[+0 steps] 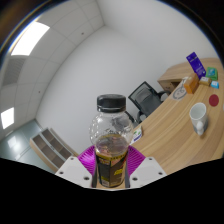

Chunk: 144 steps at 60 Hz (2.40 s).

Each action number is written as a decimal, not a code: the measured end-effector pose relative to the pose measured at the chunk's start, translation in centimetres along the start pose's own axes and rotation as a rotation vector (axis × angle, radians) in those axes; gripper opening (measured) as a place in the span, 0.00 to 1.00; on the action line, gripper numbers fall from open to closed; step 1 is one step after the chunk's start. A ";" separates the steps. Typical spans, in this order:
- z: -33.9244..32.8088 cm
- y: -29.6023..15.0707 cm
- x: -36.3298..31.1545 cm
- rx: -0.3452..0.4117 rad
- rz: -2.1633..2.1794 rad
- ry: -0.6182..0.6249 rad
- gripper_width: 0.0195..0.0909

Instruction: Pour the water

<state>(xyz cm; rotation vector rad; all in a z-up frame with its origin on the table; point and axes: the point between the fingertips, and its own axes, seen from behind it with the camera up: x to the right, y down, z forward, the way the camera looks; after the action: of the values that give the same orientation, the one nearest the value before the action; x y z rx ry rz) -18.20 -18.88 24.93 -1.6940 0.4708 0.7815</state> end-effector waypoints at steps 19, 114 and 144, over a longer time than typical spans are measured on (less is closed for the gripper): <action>2.8 -10.7 11.5 0.063 0.980 -0.182 0.24; -2.4 -22.9 45.5 -0.062 -0.686 0.442 0.51; -19.7 -19.6 33.1 -0.214 -0.660 0.565 0.93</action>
<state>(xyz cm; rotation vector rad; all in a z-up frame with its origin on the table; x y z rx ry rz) 23.01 -29.61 17.37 -2.0997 0.1759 -0.1425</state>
